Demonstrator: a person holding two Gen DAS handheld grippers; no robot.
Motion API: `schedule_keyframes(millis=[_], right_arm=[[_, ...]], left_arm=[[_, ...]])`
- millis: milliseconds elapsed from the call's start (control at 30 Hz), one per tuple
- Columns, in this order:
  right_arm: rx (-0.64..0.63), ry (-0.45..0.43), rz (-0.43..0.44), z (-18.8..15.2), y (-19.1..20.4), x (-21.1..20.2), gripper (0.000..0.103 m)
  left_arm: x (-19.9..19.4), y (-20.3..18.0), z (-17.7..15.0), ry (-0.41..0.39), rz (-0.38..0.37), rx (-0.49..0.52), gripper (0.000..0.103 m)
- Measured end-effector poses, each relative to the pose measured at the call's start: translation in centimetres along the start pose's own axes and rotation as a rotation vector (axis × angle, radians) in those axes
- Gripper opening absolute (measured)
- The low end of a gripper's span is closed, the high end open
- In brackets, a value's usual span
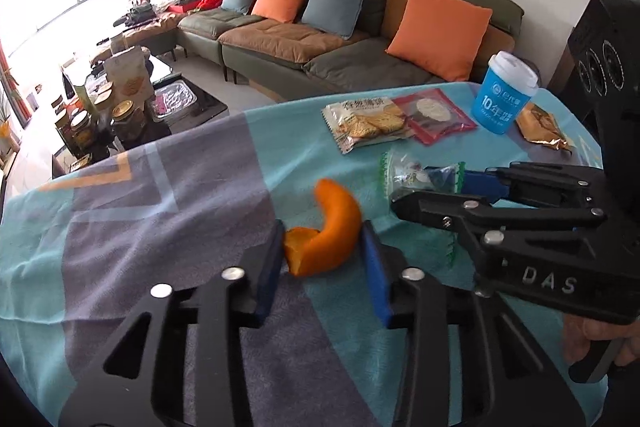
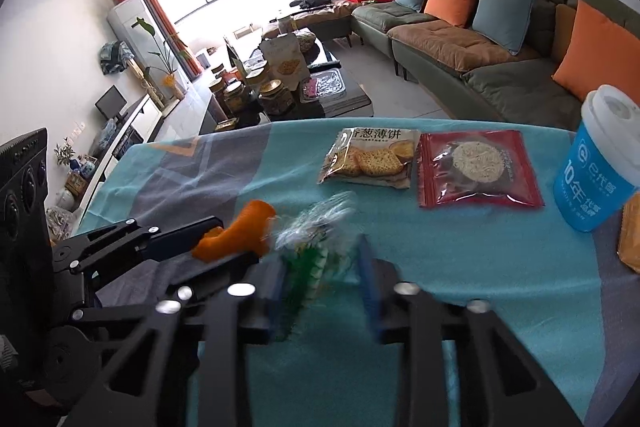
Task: Collect trash
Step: 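Grasp the orange peel with the left tool while the right tool grasps the clear green wrapper, then lift the peel and clear wrapper and carry them over the teal bin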
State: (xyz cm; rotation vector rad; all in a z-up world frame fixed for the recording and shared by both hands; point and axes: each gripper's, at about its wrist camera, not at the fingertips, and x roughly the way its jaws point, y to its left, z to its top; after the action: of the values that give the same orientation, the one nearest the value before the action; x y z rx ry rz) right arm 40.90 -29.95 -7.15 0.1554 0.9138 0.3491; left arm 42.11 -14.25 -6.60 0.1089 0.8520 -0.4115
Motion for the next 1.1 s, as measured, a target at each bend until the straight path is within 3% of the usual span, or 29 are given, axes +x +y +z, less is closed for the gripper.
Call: schedule_keyframes(millis=[233,533,833,1100], right_arm=[[0.002,-0.019,0.005,-0.9,0.7,-1.2,0.025],[-0.021,-0.092,0.04,-2.5,3.2,-5.6,0.025],[-0.107,-0.162,0.096,-4.5,9.7,-10.1,0.025],[-0.188,-0.191,0.159,-6.9,15.8,-12.8,0.025]], left_arm=[[-1.6,0.2,-0.7,-0.019,-0.021,-0.015,0.019],[-8.7,1.1,-3.9,-0.101,-0.005,-0.049,0.019],[-17.9,3.3,-8.5,-0.211,0.052,-0.113,0.019],[-23.6,6.4,-12.7,-0.246,0.128,-0.187,0.019]])
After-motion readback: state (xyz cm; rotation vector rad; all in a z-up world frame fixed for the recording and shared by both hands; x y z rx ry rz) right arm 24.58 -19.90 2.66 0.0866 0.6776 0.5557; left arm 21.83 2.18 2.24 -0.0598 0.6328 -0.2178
